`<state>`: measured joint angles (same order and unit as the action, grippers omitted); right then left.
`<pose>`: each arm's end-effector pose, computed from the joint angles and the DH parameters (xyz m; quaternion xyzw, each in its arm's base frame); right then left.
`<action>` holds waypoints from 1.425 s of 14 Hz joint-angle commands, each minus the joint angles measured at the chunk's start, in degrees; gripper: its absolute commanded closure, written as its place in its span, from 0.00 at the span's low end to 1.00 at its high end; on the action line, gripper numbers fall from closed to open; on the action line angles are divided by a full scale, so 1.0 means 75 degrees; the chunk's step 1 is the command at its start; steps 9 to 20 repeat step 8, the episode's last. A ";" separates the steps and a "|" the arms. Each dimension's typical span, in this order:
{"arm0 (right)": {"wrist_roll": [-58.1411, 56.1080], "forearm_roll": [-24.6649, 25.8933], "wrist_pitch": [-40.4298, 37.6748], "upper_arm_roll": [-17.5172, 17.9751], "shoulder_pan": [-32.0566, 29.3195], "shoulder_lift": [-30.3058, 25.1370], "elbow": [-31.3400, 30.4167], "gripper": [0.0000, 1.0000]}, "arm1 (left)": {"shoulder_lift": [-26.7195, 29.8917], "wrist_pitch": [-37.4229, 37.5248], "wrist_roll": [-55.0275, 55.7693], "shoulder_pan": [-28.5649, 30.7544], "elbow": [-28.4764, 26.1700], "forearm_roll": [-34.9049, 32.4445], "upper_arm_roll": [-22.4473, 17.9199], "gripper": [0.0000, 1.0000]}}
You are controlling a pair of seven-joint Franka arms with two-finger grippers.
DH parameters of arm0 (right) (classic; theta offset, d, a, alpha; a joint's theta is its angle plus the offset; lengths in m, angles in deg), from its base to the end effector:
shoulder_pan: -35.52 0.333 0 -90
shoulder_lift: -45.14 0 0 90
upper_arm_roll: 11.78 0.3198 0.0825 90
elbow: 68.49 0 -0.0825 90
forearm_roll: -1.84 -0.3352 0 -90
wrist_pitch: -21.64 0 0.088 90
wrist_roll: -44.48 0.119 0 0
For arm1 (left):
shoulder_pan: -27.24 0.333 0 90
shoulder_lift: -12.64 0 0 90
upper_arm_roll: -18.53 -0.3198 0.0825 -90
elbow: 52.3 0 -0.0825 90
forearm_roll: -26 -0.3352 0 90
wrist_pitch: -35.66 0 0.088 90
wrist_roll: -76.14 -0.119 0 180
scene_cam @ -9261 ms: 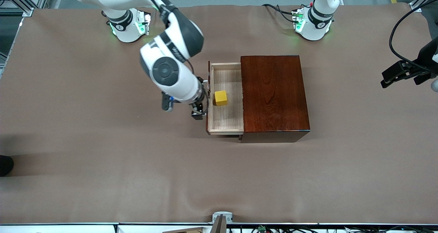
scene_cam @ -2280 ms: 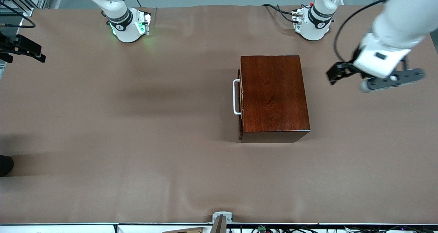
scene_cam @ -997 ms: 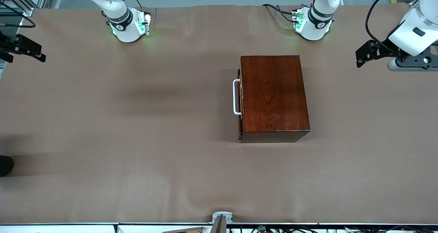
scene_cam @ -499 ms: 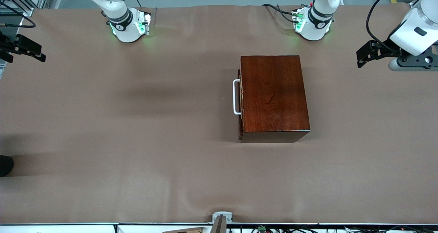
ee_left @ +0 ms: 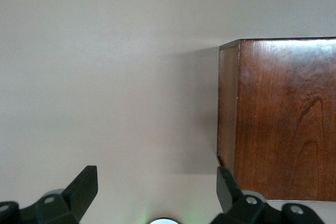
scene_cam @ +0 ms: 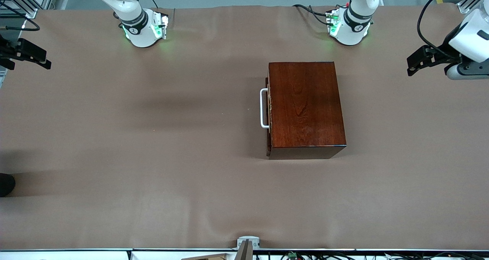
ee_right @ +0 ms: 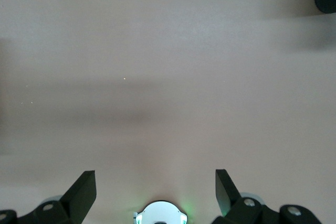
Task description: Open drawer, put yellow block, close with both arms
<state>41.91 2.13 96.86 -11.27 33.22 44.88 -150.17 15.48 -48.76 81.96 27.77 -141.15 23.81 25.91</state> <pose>0.4746 -0.0155 0.6570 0.9985 0.0063 -0.0541 0.0004 0.4769 -0.0543 0.6406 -0.9996 0.0073 0.0115 0.0236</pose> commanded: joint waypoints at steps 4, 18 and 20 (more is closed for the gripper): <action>-0.0068 0.0079 -0.0033 0.0073 -0.0091 -0.0082 -0.0031 0.00 | -0.0086 0.0041 -0.0072 0.0094 0.0303 -0.0107 0.0047 0.00; -0.0056 0.0079 -0.0045 0.0073 -0.0091 -0.0082 -0.0031 0.00 | -0.0098 0.0053 -0.0095 0.0082 0.0292 -0.0072 0.0059 0.00; -0.0056 0.0079 -0.0045 0.0073 -0.0091 -0.0082 -0.0031 0.00 | -0.0098 0.0053 -0.0095 0.0082 0.0292 -0.0072 0.0059 0.00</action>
